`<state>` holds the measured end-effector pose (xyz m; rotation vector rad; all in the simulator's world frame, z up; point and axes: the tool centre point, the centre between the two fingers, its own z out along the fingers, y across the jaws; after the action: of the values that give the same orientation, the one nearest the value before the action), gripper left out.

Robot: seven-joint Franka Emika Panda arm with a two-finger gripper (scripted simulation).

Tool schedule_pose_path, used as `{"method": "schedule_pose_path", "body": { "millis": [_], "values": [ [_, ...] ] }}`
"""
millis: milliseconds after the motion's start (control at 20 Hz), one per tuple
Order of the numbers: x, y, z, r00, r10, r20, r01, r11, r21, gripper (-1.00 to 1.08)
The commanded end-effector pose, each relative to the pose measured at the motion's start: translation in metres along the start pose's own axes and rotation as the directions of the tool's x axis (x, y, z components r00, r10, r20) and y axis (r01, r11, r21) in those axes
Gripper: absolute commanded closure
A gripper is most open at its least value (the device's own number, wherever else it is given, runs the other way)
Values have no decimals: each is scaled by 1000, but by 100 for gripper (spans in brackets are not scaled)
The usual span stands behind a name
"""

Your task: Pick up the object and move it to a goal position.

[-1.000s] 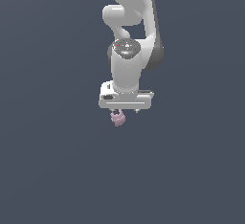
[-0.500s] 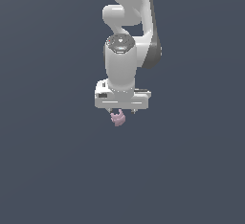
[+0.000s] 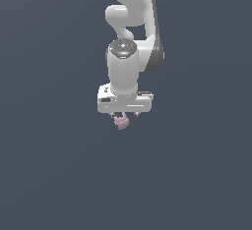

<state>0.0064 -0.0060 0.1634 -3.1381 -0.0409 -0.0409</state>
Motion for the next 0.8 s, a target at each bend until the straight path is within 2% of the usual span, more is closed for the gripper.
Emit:
{"method": "schedule_pose_path", "body": {
  "millis": [0,300,750],
  "values": [
    [-3,2,6,999,-36,3,36,999,-1,-92],
    [-15,7,27,987,-159,10,159,987,-3,-92],
    [-36,13,58,934,-356,21,356,934,3,-92]
  ]
}}
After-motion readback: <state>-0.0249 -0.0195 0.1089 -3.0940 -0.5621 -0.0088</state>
